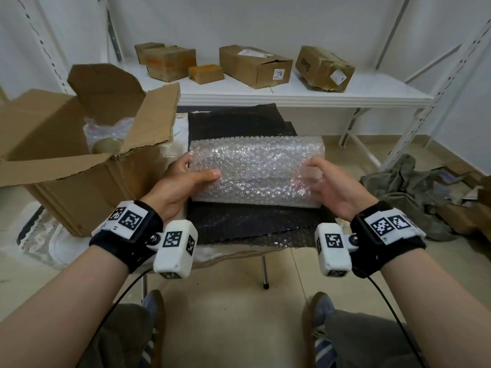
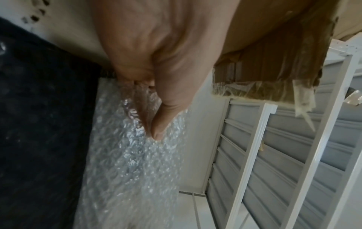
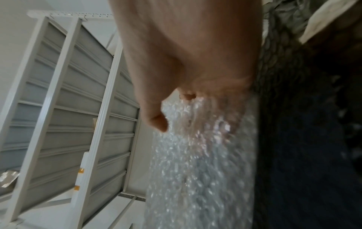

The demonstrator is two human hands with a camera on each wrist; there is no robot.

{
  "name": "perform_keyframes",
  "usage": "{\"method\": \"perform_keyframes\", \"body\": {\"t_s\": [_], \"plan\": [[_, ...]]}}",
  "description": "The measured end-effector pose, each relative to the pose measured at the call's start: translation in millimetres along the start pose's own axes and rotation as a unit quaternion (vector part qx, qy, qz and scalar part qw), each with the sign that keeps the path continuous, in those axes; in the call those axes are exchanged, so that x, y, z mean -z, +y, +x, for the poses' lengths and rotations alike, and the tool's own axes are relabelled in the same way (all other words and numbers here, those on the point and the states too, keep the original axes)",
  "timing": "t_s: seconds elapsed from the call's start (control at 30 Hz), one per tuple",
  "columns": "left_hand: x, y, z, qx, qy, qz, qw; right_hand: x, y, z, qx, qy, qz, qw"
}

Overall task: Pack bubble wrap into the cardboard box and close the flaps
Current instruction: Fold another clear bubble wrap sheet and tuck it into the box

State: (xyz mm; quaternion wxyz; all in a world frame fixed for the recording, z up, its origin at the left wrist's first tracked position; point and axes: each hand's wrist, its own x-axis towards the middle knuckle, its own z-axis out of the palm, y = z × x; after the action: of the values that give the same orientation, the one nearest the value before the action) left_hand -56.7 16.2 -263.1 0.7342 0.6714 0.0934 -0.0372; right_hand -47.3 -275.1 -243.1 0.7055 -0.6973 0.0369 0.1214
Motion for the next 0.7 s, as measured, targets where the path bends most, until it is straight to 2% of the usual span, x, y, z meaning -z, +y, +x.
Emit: {"method": "perform_keyframes", "body": {"t_s": [0.2, 0.37, 0.57, 0.7], "plan": [[-3.4, 6.2, -1.8, -0.021, 0.004, -0.014, 1.000, 0.3, 1.2, 4.4, -0.016, 0.007, 0.001, 1.000], [-2.7, 8.6, -2.4, -0.021, -0.009, -0.034, 0.999, -1.7, 0.4, 4.2, 0.018, 0.017, 0.047, 0.999], [-0.9, 8.8, -5.0, -0.042, -0.030, 0.097, 0.994, -2.5, -7.7, 0.1, 0.042, 0.035, 0.085, 0.995], [2.9, 13.0, 1.3, -0.052, -0.037, 0.008, 0.998, -5.4, -12.0, -3.4, 0.026, 0.014, 0.028, 0.999]]}}
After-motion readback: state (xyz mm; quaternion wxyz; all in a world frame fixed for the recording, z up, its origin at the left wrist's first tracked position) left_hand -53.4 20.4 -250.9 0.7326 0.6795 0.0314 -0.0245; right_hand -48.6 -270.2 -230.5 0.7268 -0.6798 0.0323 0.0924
